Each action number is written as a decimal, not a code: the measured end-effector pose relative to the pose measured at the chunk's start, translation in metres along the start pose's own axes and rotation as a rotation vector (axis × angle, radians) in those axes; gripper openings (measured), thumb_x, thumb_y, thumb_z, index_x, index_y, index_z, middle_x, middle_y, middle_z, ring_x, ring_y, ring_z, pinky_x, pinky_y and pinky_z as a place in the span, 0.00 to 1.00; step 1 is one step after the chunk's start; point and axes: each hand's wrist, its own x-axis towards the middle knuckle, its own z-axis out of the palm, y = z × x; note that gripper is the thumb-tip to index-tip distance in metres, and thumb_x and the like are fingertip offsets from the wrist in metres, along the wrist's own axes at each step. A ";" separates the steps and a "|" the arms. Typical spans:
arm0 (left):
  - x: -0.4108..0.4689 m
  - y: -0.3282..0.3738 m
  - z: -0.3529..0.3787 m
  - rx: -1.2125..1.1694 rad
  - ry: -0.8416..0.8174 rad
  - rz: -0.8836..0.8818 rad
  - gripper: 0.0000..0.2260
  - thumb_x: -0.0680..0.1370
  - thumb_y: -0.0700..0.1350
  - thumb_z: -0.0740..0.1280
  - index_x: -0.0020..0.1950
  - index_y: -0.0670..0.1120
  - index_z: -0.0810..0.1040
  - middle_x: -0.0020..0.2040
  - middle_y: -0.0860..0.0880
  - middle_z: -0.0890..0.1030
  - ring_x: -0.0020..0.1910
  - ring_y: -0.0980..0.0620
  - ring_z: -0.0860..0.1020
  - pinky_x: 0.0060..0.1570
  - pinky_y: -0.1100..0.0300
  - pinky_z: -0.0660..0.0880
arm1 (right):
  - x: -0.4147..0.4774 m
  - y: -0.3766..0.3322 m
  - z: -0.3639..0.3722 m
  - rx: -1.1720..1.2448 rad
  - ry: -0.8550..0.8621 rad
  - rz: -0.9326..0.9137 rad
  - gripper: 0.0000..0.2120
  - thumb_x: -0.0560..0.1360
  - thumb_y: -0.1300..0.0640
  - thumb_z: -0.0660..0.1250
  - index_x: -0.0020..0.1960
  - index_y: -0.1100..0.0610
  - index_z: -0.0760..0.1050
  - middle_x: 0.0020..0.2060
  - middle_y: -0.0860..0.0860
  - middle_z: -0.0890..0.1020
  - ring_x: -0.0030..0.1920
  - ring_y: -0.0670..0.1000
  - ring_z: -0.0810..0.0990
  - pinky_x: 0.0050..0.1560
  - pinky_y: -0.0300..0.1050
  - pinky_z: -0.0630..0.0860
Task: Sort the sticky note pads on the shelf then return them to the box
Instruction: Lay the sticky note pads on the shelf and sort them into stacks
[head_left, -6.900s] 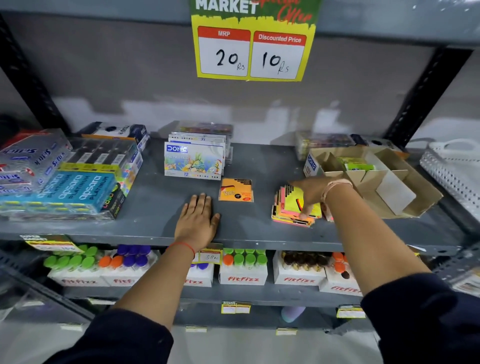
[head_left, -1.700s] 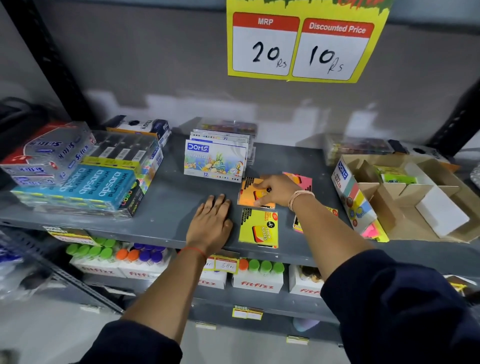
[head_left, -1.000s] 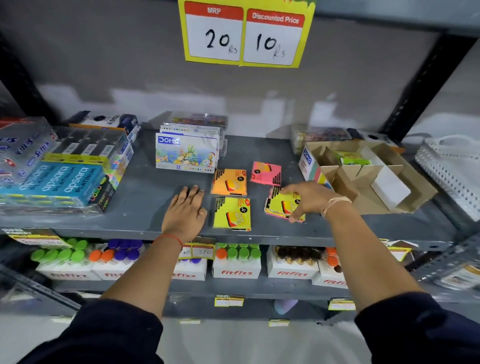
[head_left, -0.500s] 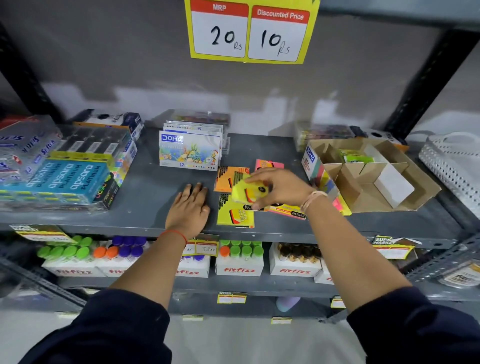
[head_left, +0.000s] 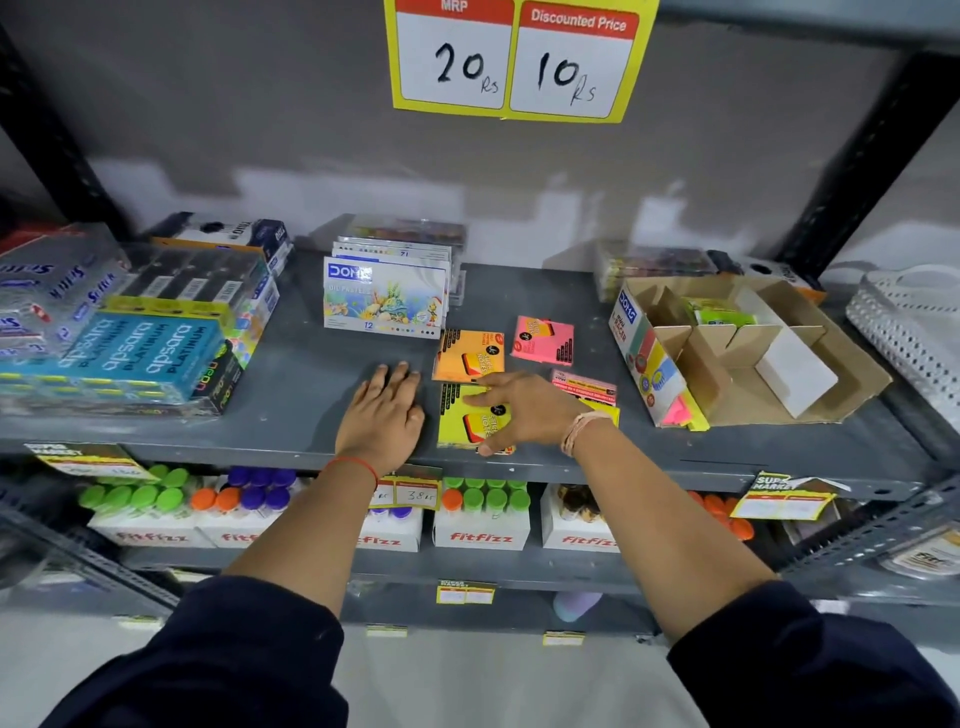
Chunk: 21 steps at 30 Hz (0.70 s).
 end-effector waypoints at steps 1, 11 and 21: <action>0.000 -0.001 0.000 0.003 -0.003 -0.001 0.23 0.79 0.44 0.51 0.74 0.46 0.54 0.78 0.47 0.53 0.77 0.47 0.48 0.76 0.53 0.46 | -0.002 0.001 -0.003 0.003 0.004 -0.009 0.34 0.69 0.50 0.73 0.72 0.52 0.64 0.76 0.53 0.58 0.76 0.54 0.55 0.75 0.51 0.53; -0.001 0.000 0.000 0.037 -0.002 0.008 0.23 0.79 0.45 0.48 0.74 0.45 0.54 0.78 0.47 0.54 0.77 0.46 0.49 0.76 0.52 0.47 | -0.040 0.072 -0.036 -0.016 0.003 0.354 0.38 0.65 0.55 0.77 0.69 0.56 0.63 0.66 0.54 0.73 0.66 0.56 0.71 0.68 0.47 0.66; -0.001 0.000 -0.001 0.046 -0.009 -0.001 0.31 0.71 0.50 0.42 0.74 0.45 0.54 0.78 0.47 0.54 0.77 0.47 0.49 0.76 0.53 0.47 | -0.035 0.077 -0.053 0.189 0.231 0.291 0.28 0.62 0.58 0.78 0.60 0.56 0.75 0.51 0.50 0.78 0.56 0.54 0.77 0.56 0.41 0.71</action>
